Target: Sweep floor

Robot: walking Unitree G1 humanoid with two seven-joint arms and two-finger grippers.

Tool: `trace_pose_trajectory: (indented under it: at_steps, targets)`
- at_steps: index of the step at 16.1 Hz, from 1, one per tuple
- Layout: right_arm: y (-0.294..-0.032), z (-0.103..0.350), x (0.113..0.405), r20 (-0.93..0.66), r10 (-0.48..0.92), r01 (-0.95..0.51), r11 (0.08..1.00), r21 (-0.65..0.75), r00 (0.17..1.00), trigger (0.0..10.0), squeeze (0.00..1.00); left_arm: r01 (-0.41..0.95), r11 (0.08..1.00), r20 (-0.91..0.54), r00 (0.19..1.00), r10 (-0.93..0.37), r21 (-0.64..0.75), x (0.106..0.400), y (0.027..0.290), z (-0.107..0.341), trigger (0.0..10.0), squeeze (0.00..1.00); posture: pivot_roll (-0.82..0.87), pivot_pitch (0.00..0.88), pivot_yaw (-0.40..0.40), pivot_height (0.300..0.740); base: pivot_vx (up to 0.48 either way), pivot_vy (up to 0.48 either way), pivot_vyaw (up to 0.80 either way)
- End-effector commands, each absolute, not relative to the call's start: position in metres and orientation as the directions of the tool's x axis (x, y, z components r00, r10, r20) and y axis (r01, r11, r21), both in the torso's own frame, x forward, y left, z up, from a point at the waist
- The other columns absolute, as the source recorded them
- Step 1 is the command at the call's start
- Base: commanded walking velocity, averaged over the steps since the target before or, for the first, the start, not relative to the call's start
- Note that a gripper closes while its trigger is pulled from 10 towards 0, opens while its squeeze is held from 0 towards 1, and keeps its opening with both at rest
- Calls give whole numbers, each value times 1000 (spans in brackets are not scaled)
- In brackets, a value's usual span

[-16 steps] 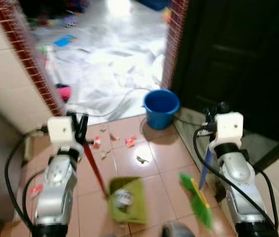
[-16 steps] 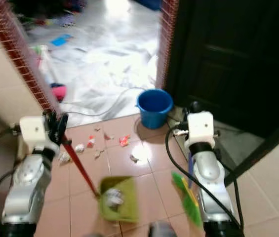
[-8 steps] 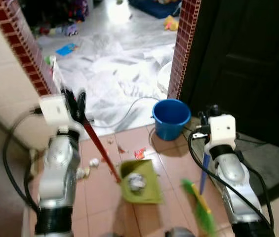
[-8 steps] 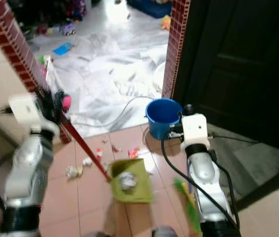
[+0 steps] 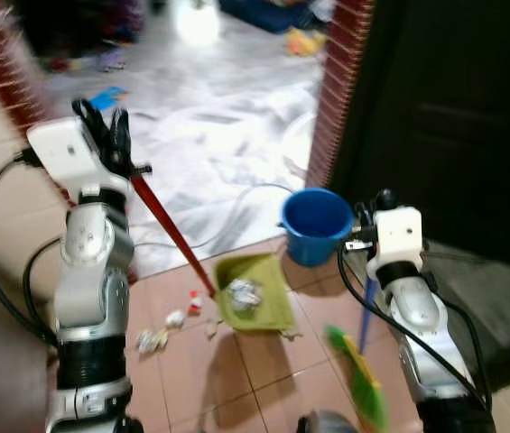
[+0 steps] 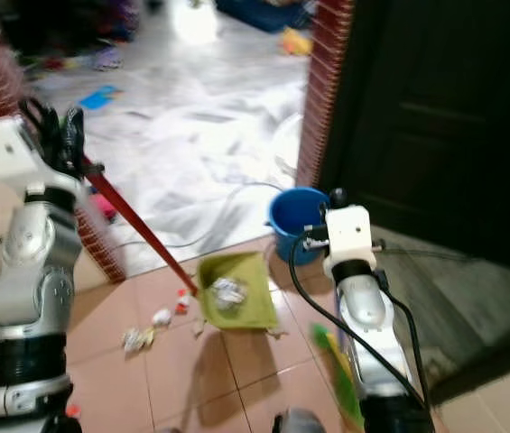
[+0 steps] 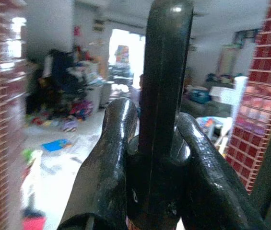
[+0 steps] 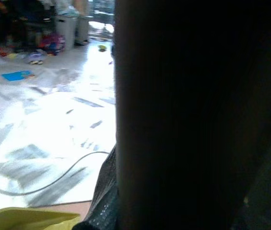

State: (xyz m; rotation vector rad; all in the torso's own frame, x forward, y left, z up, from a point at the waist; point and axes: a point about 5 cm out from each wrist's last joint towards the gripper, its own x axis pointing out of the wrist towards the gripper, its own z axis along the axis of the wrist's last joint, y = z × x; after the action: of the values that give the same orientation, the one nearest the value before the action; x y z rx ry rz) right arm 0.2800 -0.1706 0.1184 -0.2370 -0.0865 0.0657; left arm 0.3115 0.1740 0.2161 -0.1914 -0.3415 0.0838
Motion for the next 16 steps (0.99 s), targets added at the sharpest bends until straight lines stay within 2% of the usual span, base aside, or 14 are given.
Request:
trace_pose_trajectory:
  at_steps: [1,16]
  targets:
    - [-178,124,282,97,63,-33,959,-283,993,10000,0,-5,972,421,901,106,-234,312,166,243,10000,0,-80,0,72,740,480,0,-419]
    - [-164,117,280,71,135,-111,954,-278,988,10000,0,-64,965,506,841,189,-253,332,159,276,10000,0,-87,0,74,740,480,0,0]
